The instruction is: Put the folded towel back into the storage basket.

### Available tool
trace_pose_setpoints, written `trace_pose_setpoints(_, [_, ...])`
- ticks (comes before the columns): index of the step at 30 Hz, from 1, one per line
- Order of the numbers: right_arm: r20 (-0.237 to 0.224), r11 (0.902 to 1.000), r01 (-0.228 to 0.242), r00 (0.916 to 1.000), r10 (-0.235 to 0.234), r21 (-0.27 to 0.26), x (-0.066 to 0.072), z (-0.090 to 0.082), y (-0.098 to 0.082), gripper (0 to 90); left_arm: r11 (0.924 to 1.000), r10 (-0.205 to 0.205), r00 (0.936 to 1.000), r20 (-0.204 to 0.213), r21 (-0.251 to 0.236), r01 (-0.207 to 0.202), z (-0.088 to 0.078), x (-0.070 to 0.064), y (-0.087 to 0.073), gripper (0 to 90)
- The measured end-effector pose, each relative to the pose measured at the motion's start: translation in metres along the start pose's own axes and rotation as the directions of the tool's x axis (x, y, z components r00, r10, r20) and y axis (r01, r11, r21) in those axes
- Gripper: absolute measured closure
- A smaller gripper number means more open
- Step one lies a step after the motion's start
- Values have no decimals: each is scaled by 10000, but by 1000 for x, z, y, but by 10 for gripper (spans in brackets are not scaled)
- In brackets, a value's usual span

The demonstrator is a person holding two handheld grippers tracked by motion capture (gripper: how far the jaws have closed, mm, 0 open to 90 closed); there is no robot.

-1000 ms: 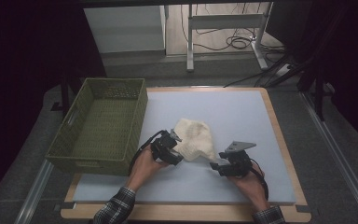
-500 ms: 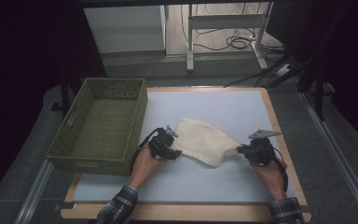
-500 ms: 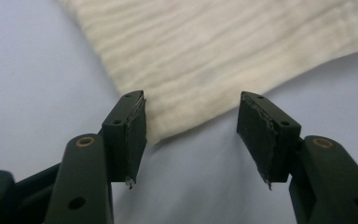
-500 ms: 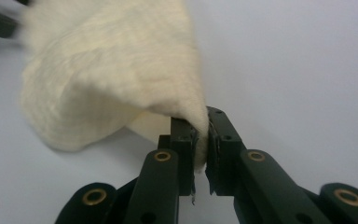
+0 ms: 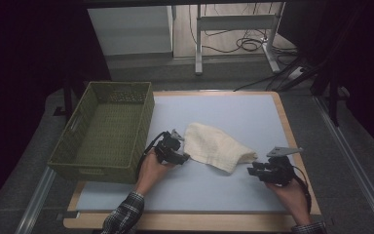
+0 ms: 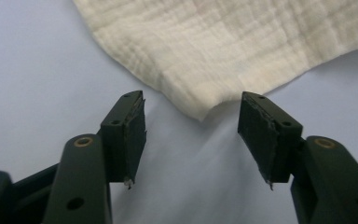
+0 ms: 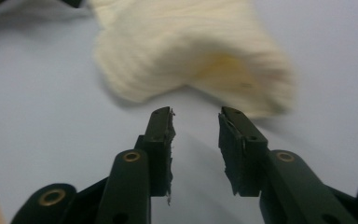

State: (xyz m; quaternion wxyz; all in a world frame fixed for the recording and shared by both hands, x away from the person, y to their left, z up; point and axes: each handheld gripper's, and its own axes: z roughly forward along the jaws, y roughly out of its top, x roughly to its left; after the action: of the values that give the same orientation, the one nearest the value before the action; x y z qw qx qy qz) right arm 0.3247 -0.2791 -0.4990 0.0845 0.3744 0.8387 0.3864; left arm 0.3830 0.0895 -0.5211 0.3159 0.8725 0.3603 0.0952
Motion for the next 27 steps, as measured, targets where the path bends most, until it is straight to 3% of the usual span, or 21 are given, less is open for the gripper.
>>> trace_pose_setpoints(2, [-360,9998,165,9992,-163,70,12,17,5,556,10000,-19,10000,-18,-32,19,4,2,-1,389])
trace_pose_setpoints(4, [-377,9996,239,9990,-235,120,15,23,8,533,10000,-59,10000,-15,-22,59,5,3,-1,399])
trace_pose_setpoints(5, [-428,9993,317,9986,-309,181,20,34,12,507,10000,41,10000,11,-23,-41,6,3,-1,439])
trace_pose_setpoints(6, [-428,9993,317,9986,-309,181,20,34,12,507,10000,41,10000,11,-23,-41,6,3,-1,470])
trace_pose_setpoints(7, [-246,9985,412,9989,-404,358,24,45,17,517,9999,104,9999,-52,2,-104,6,4,-1,521])
trace_pose_setpoints(10, [115,9972,632,9979,-637,393,25,53,21,735,9999,133,9999,87,-27,-133,5,4,0,702])
trace_pose_setpoints(11, [115,9972,632,9979,-637,393,25,53,21,735,9999,133,9999,87,-27,-133,5,4,0,795])
trace_pose_setpoints(12, [83,9971,671,9977,-675,364,25,54,24,844,10000,73,9994,332,-60,-71,6,5,0,842])
trace_pose_setpoints(15, [-82,9971,721,9974,-719,250,24,50,29,864,9999,110,9990,442,-32,-109,5,5,3,868])
trace_pose_setpoints(18, [121,9963,858,9962,-858,25,22,37,37,864,9992,88,9992,392,-382,-73,-4,8,11,870])
trace_pose_setpoints(19, [220,9965,804,9966,-800,-210,17,27,45,864,9970,71,9994,330,-779,-45,-12,11,22,869])
trace_pose_setpoints(20, [220,9965,804,9966,-800,-210,17,27,45,864,9970,71,9994,330,-779,-45,-12,11,22,868])
trace_pose_setpoints(22, [436,9963,746,9964,-728,-421,8,16,59,864,9920,150,9997,169,-1259,-128,-24,14,45,867])
trace_pose_setpoints(24, [508,9964,721,9963,-699,-438,4,15,64,864,9905,205,9998,74,-1365,-193,-27,15,54,866])
trace_pose_setpoints(25, [718,9968,631,9956,-595,-488,-6,12,74,864,9889,376,9991,-185,-1428,-399,-31,18,73,865])
trace_pose_setpoints(27, [978,9973,515,9941,-462,-524,-17,12,85,864,9869,456,9977,-501,-1524,-527,-32,21,92,865])
